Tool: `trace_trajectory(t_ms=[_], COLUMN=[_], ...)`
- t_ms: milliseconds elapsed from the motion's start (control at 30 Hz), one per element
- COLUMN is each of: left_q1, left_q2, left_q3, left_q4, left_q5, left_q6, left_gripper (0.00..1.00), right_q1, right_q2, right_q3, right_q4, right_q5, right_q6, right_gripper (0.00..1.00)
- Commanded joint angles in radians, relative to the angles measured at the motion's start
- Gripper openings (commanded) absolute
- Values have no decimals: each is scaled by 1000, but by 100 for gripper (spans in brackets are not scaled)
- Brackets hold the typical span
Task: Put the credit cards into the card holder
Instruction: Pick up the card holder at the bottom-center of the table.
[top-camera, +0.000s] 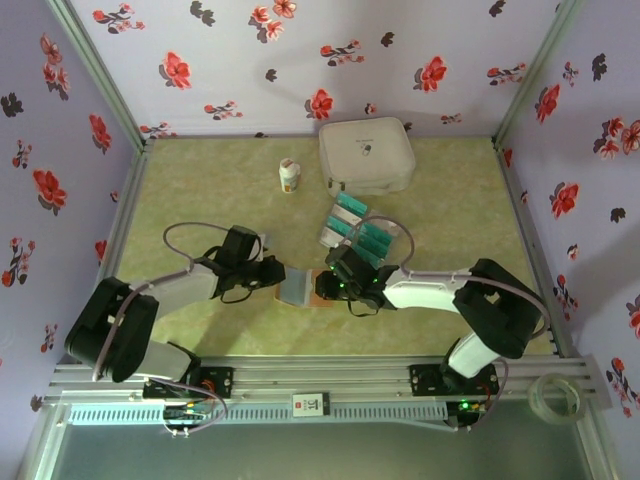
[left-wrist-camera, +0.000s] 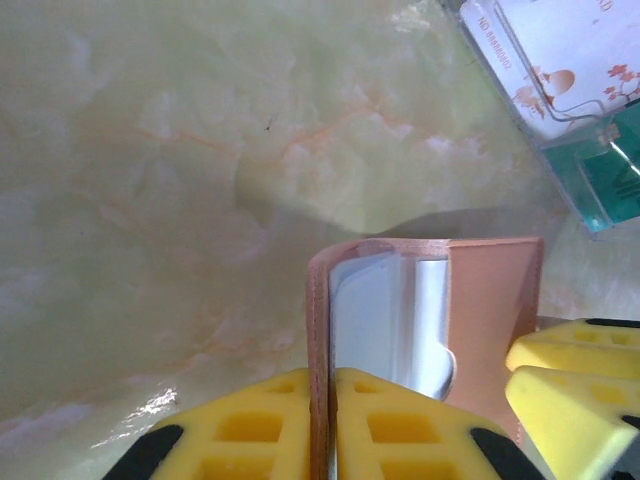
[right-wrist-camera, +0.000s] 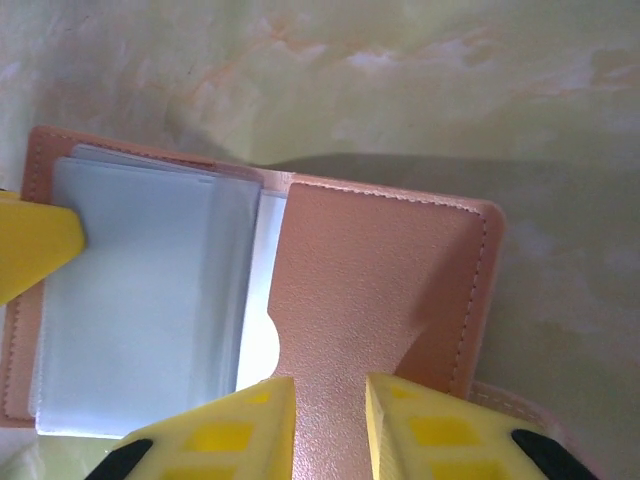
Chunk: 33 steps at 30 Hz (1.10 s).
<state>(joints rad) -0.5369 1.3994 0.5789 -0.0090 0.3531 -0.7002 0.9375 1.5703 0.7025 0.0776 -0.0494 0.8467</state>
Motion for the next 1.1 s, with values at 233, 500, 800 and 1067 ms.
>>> trace_trajectory(t_ms=[233, 500, 800, 1067], left_q1=[-1, 19, 33, 39], left_q2=[-64, -115, -109, -119], left_q3=[-8, -20, -46, -54], left_q4=[5, 22, 50, 60], left_q5=[-30, -6, 5, 7], left_q6=[10, 4, -3, -9], left_gripper=[45, 38, 21, 7], right_q1=[-10, -11, -11, -13], right_q2=[80, 88, 119, 128], right_q3=[-57, -81, -86, -88], right_q4=[89, 113, 135, 140], right_q5=[-10, -5, -12, -13], right_q6=[36, 51, 58, 60], right_gripper=[20, 19, 19, 19])
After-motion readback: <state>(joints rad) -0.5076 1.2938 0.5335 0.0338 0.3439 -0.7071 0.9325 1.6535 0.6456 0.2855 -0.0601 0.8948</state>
